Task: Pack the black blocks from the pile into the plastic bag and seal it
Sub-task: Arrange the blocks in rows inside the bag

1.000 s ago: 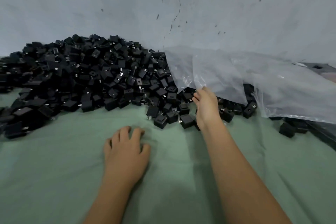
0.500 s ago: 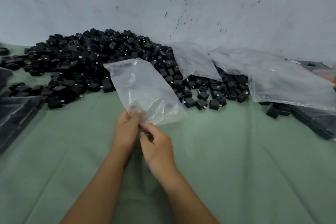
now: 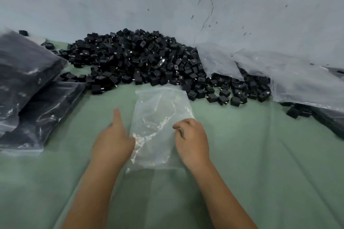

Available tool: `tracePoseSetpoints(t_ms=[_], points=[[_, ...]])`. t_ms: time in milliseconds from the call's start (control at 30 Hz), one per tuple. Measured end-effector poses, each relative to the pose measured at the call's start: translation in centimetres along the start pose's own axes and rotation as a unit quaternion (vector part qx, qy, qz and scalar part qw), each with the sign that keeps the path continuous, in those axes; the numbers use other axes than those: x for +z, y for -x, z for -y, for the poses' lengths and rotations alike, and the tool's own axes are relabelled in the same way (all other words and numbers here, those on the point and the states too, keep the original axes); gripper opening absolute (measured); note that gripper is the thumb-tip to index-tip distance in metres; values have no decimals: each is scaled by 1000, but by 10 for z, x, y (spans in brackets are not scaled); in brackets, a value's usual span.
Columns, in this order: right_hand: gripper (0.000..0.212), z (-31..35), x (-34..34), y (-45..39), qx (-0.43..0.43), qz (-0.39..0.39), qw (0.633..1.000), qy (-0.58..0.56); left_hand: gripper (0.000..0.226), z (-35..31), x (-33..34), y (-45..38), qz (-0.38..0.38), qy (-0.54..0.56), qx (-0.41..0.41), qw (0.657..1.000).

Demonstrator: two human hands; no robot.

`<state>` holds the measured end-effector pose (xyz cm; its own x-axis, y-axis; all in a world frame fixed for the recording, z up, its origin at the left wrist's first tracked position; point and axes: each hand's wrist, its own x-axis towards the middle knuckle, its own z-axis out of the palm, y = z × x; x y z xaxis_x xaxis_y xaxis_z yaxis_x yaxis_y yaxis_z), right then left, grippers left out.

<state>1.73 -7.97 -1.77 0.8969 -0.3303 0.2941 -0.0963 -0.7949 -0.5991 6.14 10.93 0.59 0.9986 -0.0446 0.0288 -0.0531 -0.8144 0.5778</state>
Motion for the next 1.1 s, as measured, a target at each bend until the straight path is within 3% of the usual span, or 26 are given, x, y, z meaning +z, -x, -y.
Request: tracePoseSetpoints(t_ms=[67,100,167,233,300,433,633,733,833,900,967,1033,1100], points=[[36,12,6,-1,-45,33,997,46,79,-12,8,-3,-115,-7,132,984],[42,18,11,-1,-65,70,994,51,69,-21,14,-5,-98,51,175,978],[58,25,23,1,-95,169,977,92,55,-35,33,-11,-2,122,180,976],[68,23,33,4,-102,231,952,175,50,-32,55,-14,70,29,139,987],[69,17,37,6,-74,237,946,210,52,-22,69,-17,77,-27,112,990],[57,4,34,5,-13,210,954,213,53,-16,78,-23,58,-66,112,990],[58,-41,-6,4,105,173,955,219,57,-13,82,-26,54,-160,130,977],[60,-51,-17,7,123,136,962,204,58,-14,81,-24,58,-197,152,967],[47,-49,-27,6,124,-41,990,51,55,-13,69,-25,140,-193,302,923],[30,-46,-36,2,130,-178,972,-82,52,-11,50,-28,219,-163,396,877],[22,-41,-43,-1,118,-233,957,-127,49,-9,31,-33,228,-175,431,855],[20,-37,-44,-5,89,-206,963,-153,50,-15,18,-35,165,-215,460,846],[24,-31,-38,-8,44,-113,976,-183,48,-27,13,-34,107,-266,461,840]])
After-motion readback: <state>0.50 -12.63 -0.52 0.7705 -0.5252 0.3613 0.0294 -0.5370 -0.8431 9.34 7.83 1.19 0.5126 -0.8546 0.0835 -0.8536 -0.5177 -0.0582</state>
